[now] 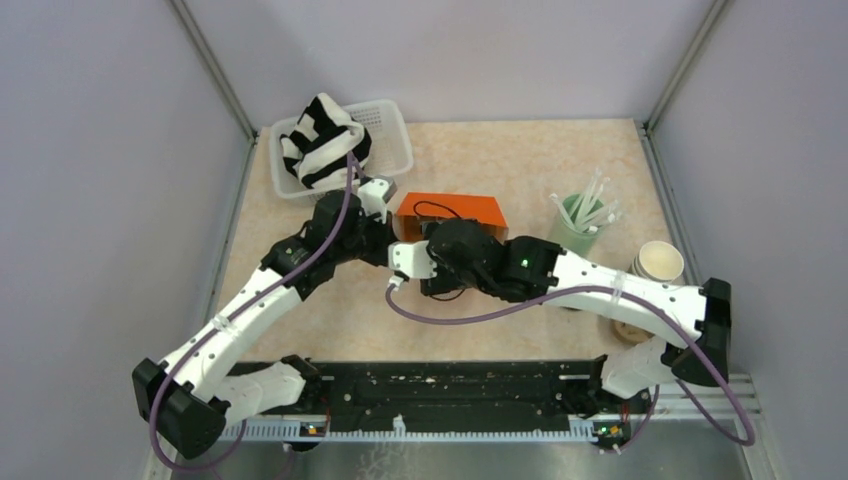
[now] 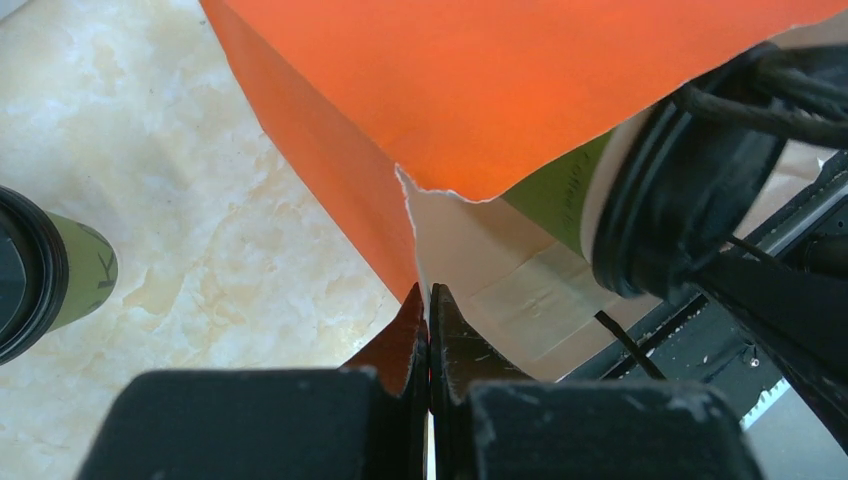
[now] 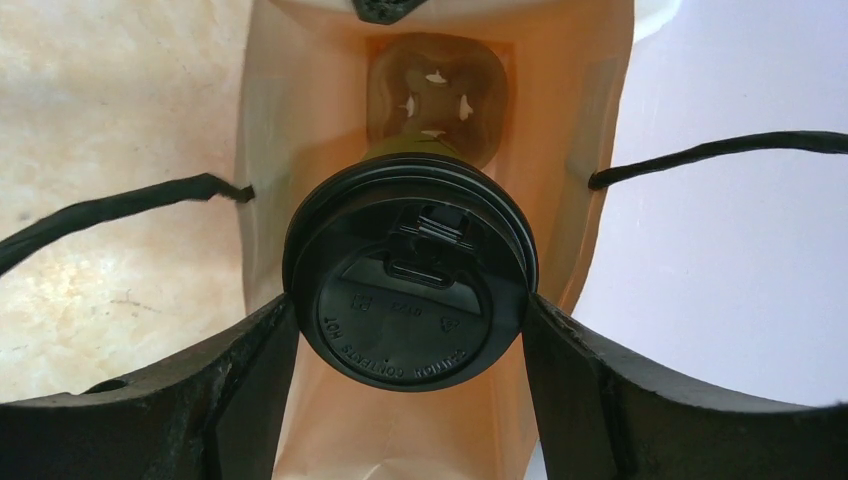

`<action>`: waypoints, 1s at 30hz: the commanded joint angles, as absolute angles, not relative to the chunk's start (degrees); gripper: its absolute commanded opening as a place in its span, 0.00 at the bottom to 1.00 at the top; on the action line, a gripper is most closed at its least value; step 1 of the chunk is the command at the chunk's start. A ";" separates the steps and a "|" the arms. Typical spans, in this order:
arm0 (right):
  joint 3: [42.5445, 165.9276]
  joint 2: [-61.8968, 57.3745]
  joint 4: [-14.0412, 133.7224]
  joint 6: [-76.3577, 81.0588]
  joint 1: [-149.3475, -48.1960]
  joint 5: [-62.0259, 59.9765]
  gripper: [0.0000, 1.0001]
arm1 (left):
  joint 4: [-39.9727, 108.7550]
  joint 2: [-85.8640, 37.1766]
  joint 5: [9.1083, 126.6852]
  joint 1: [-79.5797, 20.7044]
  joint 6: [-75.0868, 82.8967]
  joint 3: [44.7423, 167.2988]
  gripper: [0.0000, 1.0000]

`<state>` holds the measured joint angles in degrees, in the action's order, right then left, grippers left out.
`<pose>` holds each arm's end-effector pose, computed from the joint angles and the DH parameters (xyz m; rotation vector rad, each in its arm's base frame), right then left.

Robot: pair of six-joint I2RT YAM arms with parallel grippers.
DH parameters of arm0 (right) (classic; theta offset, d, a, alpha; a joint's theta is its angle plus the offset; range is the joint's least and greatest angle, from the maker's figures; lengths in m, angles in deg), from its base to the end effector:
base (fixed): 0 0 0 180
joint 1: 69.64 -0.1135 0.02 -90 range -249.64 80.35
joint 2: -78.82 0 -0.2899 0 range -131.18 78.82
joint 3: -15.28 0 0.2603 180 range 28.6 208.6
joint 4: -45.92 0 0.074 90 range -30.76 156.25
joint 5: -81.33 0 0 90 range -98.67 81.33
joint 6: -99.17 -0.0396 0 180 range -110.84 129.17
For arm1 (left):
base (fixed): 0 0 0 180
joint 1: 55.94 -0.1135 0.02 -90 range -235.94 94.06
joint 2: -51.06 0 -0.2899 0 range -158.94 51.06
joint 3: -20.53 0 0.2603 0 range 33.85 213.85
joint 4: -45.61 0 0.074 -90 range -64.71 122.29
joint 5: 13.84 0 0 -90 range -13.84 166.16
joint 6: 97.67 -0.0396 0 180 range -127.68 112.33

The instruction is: Pack the takeout coffee

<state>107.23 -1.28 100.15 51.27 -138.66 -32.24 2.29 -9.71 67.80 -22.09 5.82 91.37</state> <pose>0.1245 0.2804 0.3782 -1.7283 1.4348 -0.2241 0.1873 -0.1325 0.3499 0.4767 2.1611 -0.6275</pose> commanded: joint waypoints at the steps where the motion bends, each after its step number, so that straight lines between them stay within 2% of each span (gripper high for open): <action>1: 108.51 -2.74 95.72 53.36 -135.36 -29.25 0.32 | 4.96 -7.99 66.24 -22.14 5.01 90.63 0.00; 13: 103.48 -4.04 88.77 54.82 -128.38 -19.71 0.32 | 4.11 -8.53 63.87 -22.14 4.97 90.42 0.00; 30: 96.58 -1.82 82.20 63.44 -119.65 -21.41 0.30 | 2.50 -8.38 63.29 -22.17 1.45 88.71 0.00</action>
<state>96.61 -4.03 86.36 60.58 -121.17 -21.44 1.39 -9.36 64.63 -22.09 3.77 89.53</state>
